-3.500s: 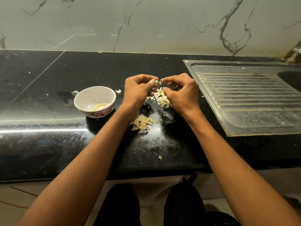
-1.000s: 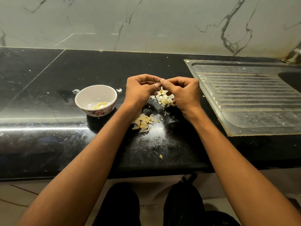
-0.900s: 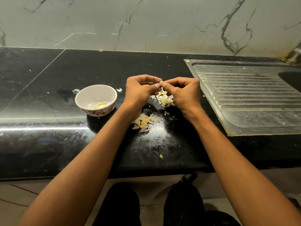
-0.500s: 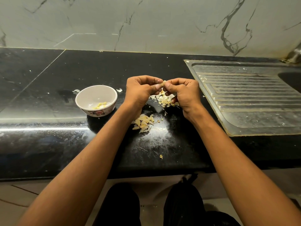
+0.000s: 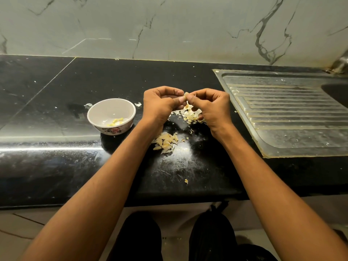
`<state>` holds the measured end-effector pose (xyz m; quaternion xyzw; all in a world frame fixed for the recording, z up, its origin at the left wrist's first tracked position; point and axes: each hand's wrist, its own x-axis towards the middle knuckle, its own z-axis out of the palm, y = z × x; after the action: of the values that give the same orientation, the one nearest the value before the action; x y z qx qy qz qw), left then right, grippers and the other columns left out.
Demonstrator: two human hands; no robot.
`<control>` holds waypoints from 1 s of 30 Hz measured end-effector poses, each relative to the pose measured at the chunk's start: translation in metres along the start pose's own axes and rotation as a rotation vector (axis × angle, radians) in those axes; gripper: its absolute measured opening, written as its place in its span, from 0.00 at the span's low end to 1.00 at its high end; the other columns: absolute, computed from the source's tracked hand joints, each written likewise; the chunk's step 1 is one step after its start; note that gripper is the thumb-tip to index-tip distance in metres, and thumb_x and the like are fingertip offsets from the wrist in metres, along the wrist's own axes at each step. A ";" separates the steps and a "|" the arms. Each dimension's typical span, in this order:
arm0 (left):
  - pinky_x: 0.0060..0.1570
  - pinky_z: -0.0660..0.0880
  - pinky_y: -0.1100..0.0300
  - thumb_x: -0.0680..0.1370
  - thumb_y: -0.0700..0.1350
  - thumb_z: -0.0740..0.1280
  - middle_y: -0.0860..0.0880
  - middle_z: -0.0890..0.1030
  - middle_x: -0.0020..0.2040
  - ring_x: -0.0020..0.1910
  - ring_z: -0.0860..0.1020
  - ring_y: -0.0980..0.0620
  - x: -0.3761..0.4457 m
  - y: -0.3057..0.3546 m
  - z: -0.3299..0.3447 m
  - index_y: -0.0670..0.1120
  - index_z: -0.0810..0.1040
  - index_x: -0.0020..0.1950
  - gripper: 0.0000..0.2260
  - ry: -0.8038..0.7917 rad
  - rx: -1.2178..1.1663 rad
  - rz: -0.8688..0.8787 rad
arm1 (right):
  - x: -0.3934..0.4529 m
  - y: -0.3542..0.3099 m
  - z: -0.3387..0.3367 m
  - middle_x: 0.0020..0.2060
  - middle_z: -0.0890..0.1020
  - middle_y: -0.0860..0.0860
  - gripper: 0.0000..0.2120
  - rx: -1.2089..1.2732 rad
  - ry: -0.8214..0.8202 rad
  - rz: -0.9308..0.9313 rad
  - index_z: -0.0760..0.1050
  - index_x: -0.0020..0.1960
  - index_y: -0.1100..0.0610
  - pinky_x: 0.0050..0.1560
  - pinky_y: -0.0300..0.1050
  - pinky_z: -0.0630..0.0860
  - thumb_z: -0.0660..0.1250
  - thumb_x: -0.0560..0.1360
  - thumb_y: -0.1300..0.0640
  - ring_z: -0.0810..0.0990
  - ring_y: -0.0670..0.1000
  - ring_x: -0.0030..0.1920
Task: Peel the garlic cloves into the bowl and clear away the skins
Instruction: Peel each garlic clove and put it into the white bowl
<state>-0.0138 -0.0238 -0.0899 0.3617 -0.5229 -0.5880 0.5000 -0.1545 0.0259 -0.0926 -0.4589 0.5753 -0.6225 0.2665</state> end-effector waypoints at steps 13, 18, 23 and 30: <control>0.41 0.83 0.59 0.72 0.26 0.73 0.41 0.86 0.38 0.37 0.86 0.47 -0.001 0.004 -0.003 0.35 0.83 0.47 0.08 -0.039 0.017 -0.033 | 0.003 0.002 0.000 0.37 0.86 0.55 0.06 -0.048 0.014 -0.004 0.84 0.43 0.61 0.30 0.33 0.73 0.78 0.74 0.59 0.82 0.46 0.33; 0.39 0.82 0.60 0.72 0.25 0.73 0.41 0.86 0.38 0.38 0.86 0.47 -0.001 0.003 -0.004 0.37 0.83 0.45 0.09 -0.031 0.016 -0.045 | 0.002 0.006 -0.002 0.36 0.87 0.52 0.04 -0.148 0.016 -0.132 0.86 0.42 0.58 0.31 0.42 0.80 0.81 0.71 0.60 0.86 0.52 0.35; 0.41 0.83 0.61 0.75 0.27 0.71 0.37 0.86 0.44 0.39 0.85 0.47 -0.001 0.002 -0.007 0.32 0.83 0.50 0.06 -0.002 -0.047 -0.090 | 0.001 0.007 -0.002 0.36 0.87 0.53 0.05 -0.118 -0.025 -0.159 0.86 0.43 0.58 0.32 0.44 0.80 0.81 0.69 0.63 0.85 0.51 0.34; 0.45 0.82 0.55 0.76 0.30 0.70 0.41 0.86 0.41 0.39 0.83 0.50 0.000 -0.009 -0.013 0.38 0.85 0.46 0.06 0.065 0.141 -0.025 | -0.006 -0.006 0.004 0.36 0.86 0.57 0.06 0.002 -0.046 -0.117 0.85 0.44 0.63 0.31 0.41 0.79 0.80 0.69 0.68 0.84 0.53 0.33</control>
<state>-0.0033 -0.0276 -0.1016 0.4213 -0.5418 -0.5438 0.4829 -0.1471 0.0306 -0.0884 -0.5057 0.5405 -0.6268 0.2433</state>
